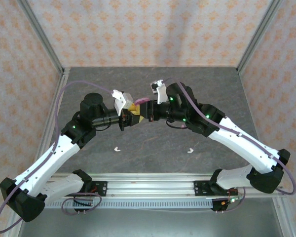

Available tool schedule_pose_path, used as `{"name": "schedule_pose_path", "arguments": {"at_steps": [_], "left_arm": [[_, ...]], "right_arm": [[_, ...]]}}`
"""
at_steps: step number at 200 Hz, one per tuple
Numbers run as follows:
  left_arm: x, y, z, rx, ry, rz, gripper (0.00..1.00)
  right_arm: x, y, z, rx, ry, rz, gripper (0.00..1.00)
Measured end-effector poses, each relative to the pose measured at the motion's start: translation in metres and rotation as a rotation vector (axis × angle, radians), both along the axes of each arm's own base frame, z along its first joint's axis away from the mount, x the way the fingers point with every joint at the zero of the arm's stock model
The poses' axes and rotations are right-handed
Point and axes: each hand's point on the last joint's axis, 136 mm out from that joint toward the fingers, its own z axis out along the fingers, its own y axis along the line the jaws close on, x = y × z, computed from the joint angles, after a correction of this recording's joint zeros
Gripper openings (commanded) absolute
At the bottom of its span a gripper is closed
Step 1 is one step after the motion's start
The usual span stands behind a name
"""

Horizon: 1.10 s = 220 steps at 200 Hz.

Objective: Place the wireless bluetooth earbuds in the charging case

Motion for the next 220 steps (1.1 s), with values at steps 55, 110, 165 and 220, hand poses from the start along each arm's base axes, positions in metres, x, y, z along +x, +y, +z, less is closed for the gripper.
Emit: {"name": "schedule_pose_path", "arguments": {"at_steps": [55,110,165,220], "left_arm": [[-0.0005,-0.0001,-0.0005,0.001,0.003,-0.003,0.08],[-0.0008,0.0,-0.0015,0.003,0.007,-0.003,0.08],[-0.0015,0.0004,-0.0024,0.006,0.011,-0.003,0.08],[-0.004,0.0018,-0.0017,0.008,0.011,-0.003,0.08]], "right_arm": [[0.0006,0.0005,-0.0022,-0.013,-0.01,0.006,0.2],[0.0004,0.0,-0.0029,-0.03,-0.02,0.013,0.28],[0.0006,-0.0007,-0.0041,-0.038,-0.015,0.01,0.29],[-0.0001,-0.0015,-0.0039,-0.045,-0.012,0.009,0.29]]}}
